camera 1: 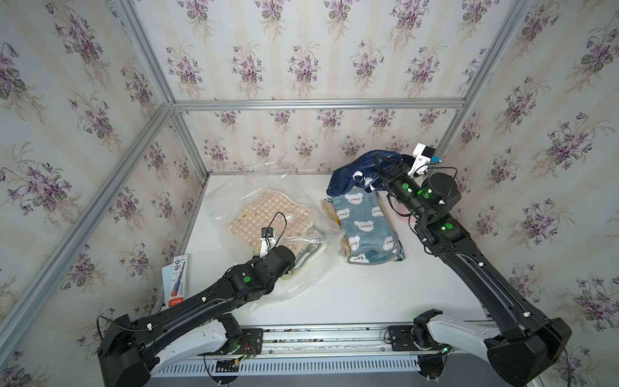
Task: Take the blanket out of the vacuum bag
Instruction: Place the blanket at the center of the board.
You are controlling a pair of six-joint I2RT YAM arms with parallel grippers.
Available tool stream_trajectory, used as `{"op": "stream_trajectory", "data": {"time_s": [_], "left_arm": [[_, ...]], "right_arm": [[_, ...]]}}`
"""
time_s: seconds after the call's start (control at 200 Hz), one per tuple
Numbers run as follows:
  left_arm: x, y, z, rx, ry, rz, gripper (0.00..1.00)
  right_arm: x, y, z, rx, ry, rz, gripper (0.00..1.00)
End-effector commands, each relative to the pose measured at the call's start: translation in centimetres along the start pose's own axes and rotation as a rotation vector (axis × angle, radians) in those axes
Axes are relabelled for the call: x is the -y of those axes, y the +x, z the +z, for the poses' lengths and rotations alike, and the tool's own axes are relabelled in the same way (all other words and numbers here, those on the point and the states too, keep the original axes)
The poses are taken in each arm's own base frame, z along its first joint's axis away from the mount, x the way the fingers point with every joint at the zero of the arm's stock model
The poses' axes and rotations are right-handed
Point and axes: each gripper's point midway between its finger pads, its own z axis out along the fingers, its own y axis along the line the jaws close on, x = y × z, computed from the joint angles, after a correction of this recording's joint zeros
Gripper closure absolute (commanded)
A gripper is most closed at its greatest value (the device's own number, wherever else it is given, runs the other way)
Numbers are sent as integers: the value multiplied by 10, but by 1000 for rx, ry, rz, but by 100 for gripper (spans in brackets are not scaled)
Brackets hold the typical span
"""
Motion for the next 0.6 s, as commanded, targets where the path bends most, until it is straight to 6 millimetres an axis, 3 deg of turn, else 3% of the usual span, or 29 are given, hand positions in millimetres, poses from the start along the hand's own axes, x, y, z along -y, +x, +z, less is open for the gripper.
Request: {"op": "stream_trajectory", "data": {"time_s": [0.0, 0.22, 0.425, 0.5, 0.599], "left_arm": [[1, -2, -1, 7, 5, 16, 90], [-3, 3, 3, 5, -10, 27, 90], [-1, 2, 4, 9, -4, 29, 89], [0, 0, 4, 10, -2, 27, 89], [0, 1, 4, 12, 5, 20, 89]], "right_arm": [[10, -10, -2, 4, 14, -18, 100], [50, -28, 28, -26, 65, -5, 100], [46, -52, 68, -36, 34, -15, 100], [55, -53, 65, -23, 87, -7, 100], [110, -31, 40, -13, 241, 41, 100]]}}
